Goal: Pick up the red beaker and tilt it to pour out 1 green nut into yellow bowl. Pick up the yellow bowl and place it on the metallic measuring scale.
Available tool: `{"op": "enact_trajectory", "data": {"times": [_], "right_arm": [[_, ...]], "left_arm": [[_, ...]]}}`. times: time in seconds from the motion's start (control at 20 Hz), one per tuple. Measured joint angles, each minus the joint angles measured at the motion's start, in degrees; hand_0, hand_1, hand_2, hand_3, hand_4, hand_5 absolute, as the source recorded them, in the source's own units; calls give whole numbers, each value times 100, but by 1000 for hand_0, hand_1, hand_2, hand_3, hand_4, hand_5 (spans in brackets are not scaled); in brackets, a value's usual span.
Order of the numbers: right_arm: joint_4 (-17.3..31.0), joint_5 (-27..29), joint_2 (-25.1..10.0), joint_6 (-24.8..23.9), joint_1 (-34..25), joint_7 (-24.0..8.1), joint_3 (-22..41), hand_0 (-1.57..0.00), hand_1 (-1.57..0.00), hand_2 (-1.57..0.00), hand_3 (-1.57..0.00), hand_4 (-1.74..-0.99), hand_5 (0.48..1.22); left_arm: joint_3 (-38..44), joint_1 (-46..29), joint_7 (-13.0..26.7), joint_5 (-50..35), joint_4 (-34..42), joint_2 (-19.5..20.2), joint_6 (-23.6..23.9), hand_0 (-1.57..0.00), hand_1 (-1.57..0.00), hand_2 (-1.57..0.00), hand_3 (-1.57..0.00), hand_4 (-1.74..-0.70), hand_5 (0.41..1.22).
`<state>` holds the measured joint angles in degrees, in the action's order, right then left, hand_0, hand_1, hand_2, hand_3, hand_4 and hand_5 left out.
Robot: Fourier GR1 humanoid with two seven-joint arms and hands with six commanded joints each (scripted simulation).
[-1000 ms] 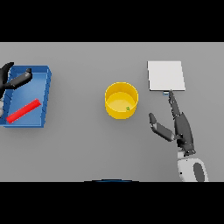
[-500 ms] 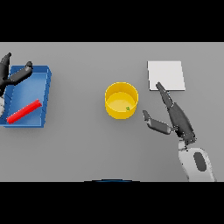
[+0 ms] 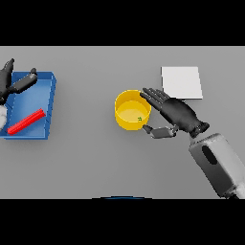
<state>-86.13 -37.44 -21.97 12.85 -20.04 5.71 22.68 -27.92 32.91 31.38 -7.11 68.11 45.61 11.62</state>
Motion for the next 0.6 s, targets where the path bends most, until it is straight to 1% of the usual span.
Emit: {"op": "enact_trajectory", "data": {"times": [0.1,0.2,0.3,0.35,0.4,0.5,0.55,0.6], "right_arm": [[296,-103,-61,143,-270,79,113,1,1,1,1,-1273,656],[443,-135,-31,337,-507,172,257,1,1,1,1,-1274,662],[624,-259,-13,481,-727,261,447,1,1,1,1,-1277,677],[775,-297,-45,565,-887,298,491,1,1,1,1,-1269,683],[893,-343,6,611,-969,404,600,1,1,1,1,-1261,685],[1150,-434,72,706,-1149,426,736,1,1,1,1,-1250,686],[1274,-401,79,782,-1285,467,731,1,1,1,1,-1246,686],[1367,-425,68,822,-1319,584,791,1,1,1,1,-1244,685]], "left_arm": [[7,-70,-131,6,56,42,18,0,0,0,0,-797,723],[-18,-38,-66,42,41,39,25,0,1,1,1,-799,721],[6,-20,-95,26,-82,59,-44,1,1,1,1,-797,718],[-34,-1,-69,32,-63,3,-51,1,1,1,1,-796,717],[-11,43,-52,21,-68,0,-40,1,1,1,1,-796,716],[-22,23,-31,43,-9,55,-39,1,1,1,1,-793,720],[-54,6,-79,68,-73,3,-30,1,1,1,1,-794,723],[-15,-9,-115,34,-72,42,-55,1,1,1,1,-795,725]]}}
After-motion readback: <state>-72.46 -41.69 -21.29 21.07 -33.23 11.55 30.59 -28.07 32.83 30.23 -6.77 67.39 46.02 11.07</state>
